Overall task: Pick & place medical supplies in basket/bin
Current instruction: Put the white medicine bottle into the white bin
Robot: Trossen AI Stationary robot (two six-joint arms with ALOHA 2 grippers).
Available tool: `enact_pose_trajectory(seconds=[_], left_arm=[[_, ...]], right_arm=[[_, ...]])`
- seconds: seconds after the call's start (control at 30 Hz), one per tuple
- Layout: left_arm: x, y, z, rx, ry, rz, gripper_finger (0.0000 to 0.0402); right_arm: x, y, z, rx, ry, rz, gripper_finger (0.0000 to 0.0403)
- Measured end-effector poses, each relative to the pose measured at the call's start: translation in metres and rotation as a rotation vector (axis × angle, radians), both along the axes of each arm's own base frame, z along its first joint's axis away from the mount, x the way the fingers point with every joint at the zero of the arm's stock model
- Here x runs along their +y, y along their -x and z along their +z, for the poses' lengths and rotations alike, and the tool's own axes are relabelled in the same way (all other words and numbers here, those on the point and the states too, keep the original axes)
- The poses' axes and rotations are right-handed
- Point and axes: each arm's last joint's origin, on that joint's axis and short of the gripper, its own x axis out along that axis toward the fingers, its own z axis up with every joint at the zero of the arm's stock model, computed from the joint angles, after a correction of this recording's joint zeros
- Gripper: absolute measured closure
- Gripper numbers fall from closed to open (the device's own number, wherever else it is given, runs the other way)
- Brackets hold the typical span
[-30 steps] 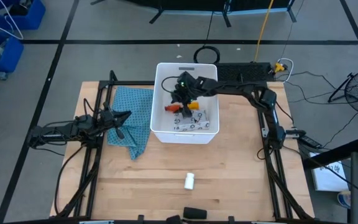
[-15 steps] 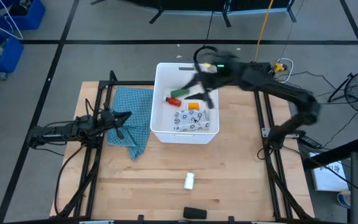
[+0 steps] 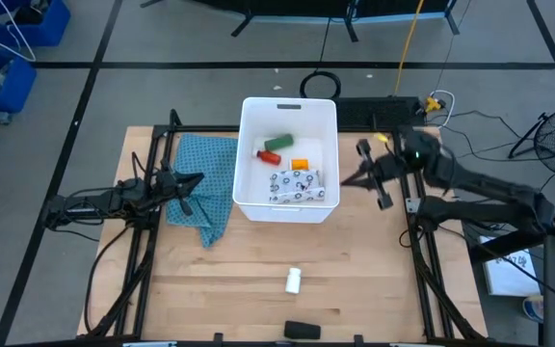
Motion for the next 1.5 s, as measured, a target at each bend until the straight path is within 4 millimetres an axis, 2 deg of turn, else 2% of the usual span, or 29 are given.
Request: enact_pose_trajectory(seconds=[0.07,0.2,0.33,0.43,0.77,0.93,1.07,1.23,1.3,1.4,1.5], left_arm=[[0.0,0.0,0.0,0.001,-0.008,0.004,0.0364],[0.0,0.0,0.001,-0.004,-0.009,0.012,0.0364],[0.001,0.0,0.001,-0.004,-0.01,0.027,0.0364],[0.001,0.0,0.001,-0.005,-0.01,0.035,0.0364],[0.001,0.001,0.001,-0.004,-0.009,0.047,0.0364],[0.001,0.001,0.0,0.012,-0.028,0.047,0.0364],[0.001,0.001,0.0,-0.006,0.009,0.047,0.0364],[0.001,0.001,0.001,-0.057,0.084,0.043,0.0364],[-0.001,0.0,0.005,-0.119,0.117,-0.023,0.0364],[-0.007,-0.003,0.019,-0.252,0.115,-0.23,0.0364],[-0.015,-0.01,0.025,-0.271,0.063,-0.397,0.0364]], right_arm=[[0.004,0.011,-0.025,-0.038,-0.039,-0.029,0.04],[0.009,0.032,-0.062,-0.158,-0.126,-0.162,0.0402],[0.02,0.04,-0.085,-0.192,-0.237,-0.087,0.0402],[0.026,0.041,-0.095,-0.175,-0.256,-0.101,0.0402],[0.051,0.038,-0.104,-0.116,-0.231,-0.031,0.0403],[0.055,0.038,-0.11,-0.108,-0.158,-0.039,0.0403],[0.054,0.041,-0.12,-0.161,-0.104,-0.053,0.0403],[0.05,0.044,-0.109,-0.299,-0.1,-0.101,0.0403],[0.049,0.044,-0.11,-0.282,-0.113,-0.111,0.0403],[0.048,0.043,-0.111,-0.276,-0.121,-0.11,0.0403],[0.048,0.043,-0.111,-0.268,-0.123,-0.109,0.0403]])
